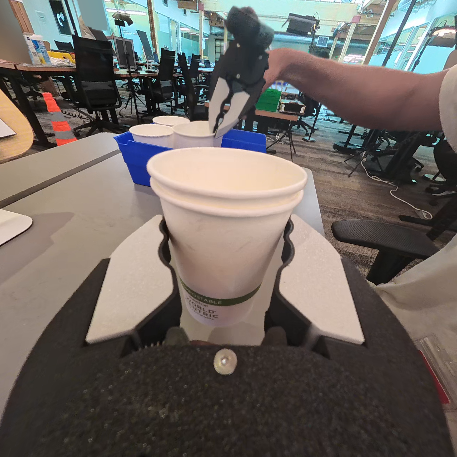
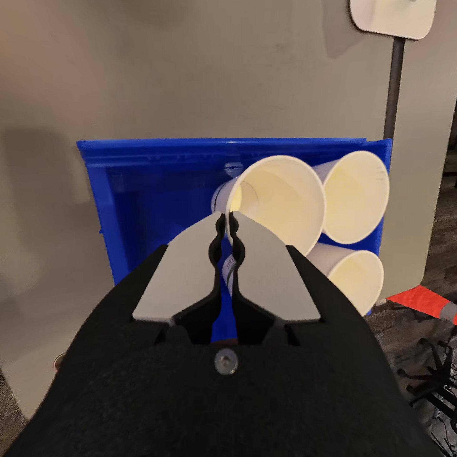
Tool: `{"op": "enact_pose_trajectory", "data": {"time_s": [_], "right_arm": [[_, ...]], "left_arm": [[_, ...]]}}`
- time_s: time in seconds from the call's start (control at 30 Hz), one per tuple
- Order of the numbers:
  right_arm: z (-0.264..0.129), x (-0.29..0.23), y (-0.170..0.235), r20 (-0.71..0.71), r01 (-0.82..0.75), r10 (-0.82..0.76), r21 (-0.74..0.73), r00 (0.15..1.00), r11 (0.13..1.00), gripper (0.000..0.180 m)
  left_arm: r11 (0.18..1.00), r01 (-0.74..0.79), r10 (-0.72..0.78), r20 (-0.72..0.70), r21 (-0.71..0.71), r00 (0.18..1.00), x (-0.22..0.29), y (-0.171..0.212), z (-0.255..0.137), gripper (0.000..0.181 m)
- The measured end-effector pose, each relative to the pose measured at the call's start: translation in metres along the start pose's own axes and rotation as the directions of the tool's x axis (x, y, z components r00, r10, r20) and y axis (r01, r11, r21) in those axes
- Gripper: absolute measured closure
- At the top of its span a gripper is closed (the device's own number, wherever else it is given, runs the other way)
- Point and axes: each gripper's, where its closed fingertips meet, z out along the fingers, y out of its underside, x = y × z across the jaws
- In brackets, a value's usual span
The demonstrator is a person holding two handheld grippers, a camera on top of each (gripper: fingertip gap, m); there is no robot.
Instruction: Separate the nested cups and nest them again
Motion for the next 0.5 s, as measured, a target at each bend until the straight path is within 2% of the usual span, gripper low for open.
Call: {"op": "enact_pose_trajectory", "data": {"time_s": [0.23,0.3,0.33,0.4,0.43,0.5], "right_arm": [[0.014,0.003,0.001,0.011,-0.005,0.005,0.007,1.000,1.000,0.176],[0.007,0.006,-0.002,-0.006,-0.001,0.001,-0.019,1.000,1.000,0.152],[0.000,0.007,-0.007,-0.011,-0.006,0.006,-0.031,1.000,1.000,0.148],[-0.022,0.009,-0.040,-0.036,0.010,-0.009,0.018,0.999,1.000,0.149],[-0.035,0.008,-0.067,-0.056,0.026,-0.022,0.085,0.998,0.996,0.151],[-0.056,-0.016,-0.133,0.010,0.068,-0.072,0.238,0.997,0.969,0.156]], "left_arm": [[1.000,0.007,-0.007,0.000,-0.003,1.000,-0.001,0.002,0.001,0.092],[1.000,0.010,-0.010,0.002,-0.003,1.000,-0.002,0.003,0.001,0.092],[1.000,0.012,-0.012,0.002,-0.003,1.000,-0.003,0.003,0.001,0.092],[1.000,0.015,-0.015,0.005,-0.003,1.000,-0.004,0.004,0.001,0.092],[1.000,0.017,-0.017,0.005,-0.003,1.000,-0.005,0.005,0.001,0.092],[1.000,0.020,-0.020,0.007,-0.002,1.000,-0.007,0.005,0.001,0.092]]}}
